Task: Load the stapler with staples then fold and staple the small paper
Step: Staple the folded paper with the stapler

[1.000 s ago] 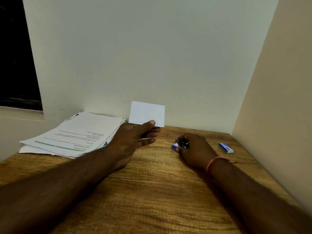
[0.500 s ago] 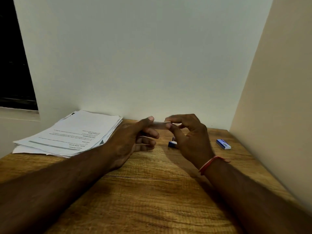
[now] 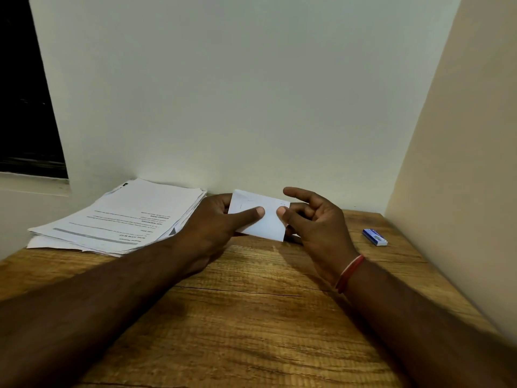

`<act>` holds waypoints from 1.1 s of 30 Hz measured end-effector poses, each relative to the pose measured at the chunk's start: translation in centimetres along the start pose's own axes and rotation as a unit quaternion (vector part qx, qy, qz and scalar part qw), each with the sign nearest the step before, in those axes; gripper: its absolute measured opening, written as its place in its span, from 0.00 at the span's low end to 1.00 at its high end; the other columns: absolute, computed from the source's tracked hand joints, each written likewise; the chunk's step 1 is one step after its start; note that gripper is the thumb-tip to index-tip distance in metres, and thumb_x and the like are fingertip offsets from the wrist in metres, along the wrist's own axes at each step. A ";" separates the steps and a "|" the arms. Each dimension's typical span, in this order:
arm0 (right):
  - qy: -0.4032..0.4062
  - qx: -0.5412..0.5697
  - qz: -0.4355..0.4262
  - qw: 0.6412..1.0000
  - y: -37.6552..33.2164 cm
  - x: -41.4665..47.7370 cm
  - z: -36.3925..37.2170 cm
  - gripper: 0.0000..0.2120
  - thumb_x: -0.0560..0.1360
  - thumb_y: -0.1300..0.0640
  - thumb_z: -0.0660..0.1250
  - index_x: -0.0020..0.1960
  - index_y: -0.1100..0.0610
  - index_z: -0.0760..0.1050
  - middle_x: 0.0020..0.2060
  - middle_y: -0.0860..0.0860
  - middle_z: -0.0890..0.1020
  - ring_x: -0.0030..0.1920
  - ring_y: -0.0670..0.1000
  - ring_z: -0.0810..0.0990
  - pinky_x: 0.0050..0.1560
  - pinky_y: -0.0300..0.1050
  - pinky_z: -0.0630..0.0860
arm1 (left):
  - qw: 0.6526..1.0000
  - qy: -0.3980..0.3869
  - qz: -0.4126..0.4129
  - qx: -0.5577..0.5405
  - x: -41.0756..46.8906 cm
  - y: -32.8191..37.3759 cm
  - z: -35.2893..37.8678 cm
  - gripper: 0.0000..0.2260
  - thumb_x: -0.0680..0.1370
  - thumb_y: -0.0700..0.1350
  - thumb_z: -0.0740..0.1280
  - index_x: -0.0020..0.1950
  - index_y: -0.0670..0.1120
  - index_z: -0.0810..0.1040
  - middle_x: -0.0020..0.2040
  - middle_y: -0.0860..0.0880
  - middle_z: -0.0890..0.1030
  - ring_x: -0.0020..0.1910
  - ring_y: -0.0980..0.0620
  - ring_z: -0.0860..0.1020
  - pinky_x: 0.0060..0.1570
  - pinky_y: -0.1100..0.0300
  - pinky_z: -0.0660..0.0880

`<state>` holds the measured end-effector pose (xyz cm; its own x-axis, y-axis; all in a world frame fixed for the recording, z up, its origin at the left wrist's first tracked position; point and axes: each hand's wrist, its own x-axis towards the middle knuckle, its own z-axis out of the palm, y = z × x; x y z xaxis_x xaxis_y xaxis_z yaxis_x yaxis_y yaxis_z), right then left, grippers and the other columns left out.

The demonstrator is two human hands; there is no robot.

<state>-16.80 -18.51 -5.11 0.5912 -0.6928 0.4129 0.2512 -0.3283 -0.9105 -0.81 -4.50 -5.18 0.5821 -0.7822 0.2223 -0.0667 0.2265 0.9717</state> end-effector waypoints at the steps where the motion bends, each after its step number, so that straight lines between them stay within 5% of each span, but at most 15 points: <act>1: 0.003 0.014 0.007 1.000 0.0 0.0 0.0 0.15 0.80 0.61 0.77 0.65 0.50 0.85 0.48 0.64 0.87 0.47 0.60 0.87 0.55 0.71 0.85 | 1.000 -0.004 -0.002 -0.006 0.0 0.0 0.0 0.12 0.81 0.42 0.79 0.64 0.43 0.88 0.57 0.43 0.92 0.58 0.43 0.91 0.60 0.44 0.88; 4: 0.007 0.060 0.042 0.997 0.0 -0.2 0.2 0.10 0.79 0.60 0.78 0.60 0.54 0.87 0.48 0.61 0.90 0.53 0.65 0.90 0.57 0.67 0.87 | 1.000 -0.004 0.017 0.012 -0.2 -0.1 0.2 0.12 0.81 0.41 0.79 0.64 0.43 0.88 0.56 0.45 0.92 0.56 0.45 0.91 0.56 0.49 0.89; 10: 0.021 0.066 0.066 0.995 0.2 0.2 0.3 0.05 0.81 0.57 0.76 0.55 0.58 0.88 0.48 0.58 0.91 0.48 0.59 0.89 0.56 0.68 0.85 | 0.998 0.014 0.042 0.039 -0.1 -0.3 0.4 0.12 0.80 0.41 0.80 0.63 0.44 0.88 0.53 0.47 0.92 0.53 0.48 0.92 0.55 0.52 0.89; 14: 0.008 0.052 0.042 0.998 0.1 0.1 0.3 0.08 0.83 0.54 0.73 0.59 0.56 0.87 0.49 0.58 0.90 0.47 0.56 0.89 0.49 0.56 0.87 | 0.997 0.020 0.063 0.028 0.0 -0.3 0.3 0.09 0.81 0.40 0.79 0.60 0.47 0.88 0.52 0.49 0.93 0.52 0.49 0.91 0.52 0.57 0.89; 18: -0.019 -0.003 0.022 1.000 0.3 -0.1 0.2 0.11 0.80 0.60 0.77 0.62 0.54 0.85 0.49 0.53 0.91 0.46 0.49 0.88 0.47 0.48 0.85 | 0.997 0.016 0.078 -0.007 0.4 -0.5 -0.1 0.14 0.80 0.44 0.79 0.65 0.43 0.87 0.57 0.44 0.92 0.60 0.41 0.90 0.61 0.46 0.87; 23: 0.030 0.053 0.062 0.996 0.5 0.5 -0.3 0.08 0.84 0.62 0.72 0.61 0.54 0.85 0.53 0.50 0.91 0.51 0.52 0.88 0.53 0.51 0.89 | 0.994 -0.028 0.007 -0.104 0.7 -0.1 -0.2 0.31 0.80 0.66 0.68 0.67 0.41 0.85 0.62 0.40 0.90 0.62 0.38 0.89 0.63 0.39 0.86; 28: 0.043 0.078 0.065 0.994 0.8 0.8 -0.5 0.10 0.84 0.63 0.71 0.60 0.50 0.86 0.54 0.50 0.91 0.50 0.55 0.91 0.57 0.55 0.87 | 0.992 -0.050 -0.010 -0.117 0.8 -0.1 -0.4 0.26 0.83 0.60 0.67 0.68 0.40 0.86 0.65 0.37 0.88 0.63 0.34 0.88 0.67 0.35 0.83; 33: 0.050 0.080 0.059 0.994 0.9 0.9 -0.5 0.10 0.85 0.63 0.70 0.61 0.52 0.85 0.53 0.50 0.91 0.50 0.56 0.91 0.58 0.57 0.88 | 0.994 -0.030 0.008 -0.102 1.1 -0.4 -0.2 0.24 0.81 0.59 0.69 0.63 0.39 0.86 0.62 0.38 0.89 0.59 0.37 0.90 0.59 0.39 0.88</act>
<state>-16.45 -19.72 -5.55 0.5469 -0.7830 0.2963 0.3082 -0.1408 -0.9409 0.03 -5.32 -5.33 0.5328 -0.8092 0.2475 0.0934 0.3470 0.9332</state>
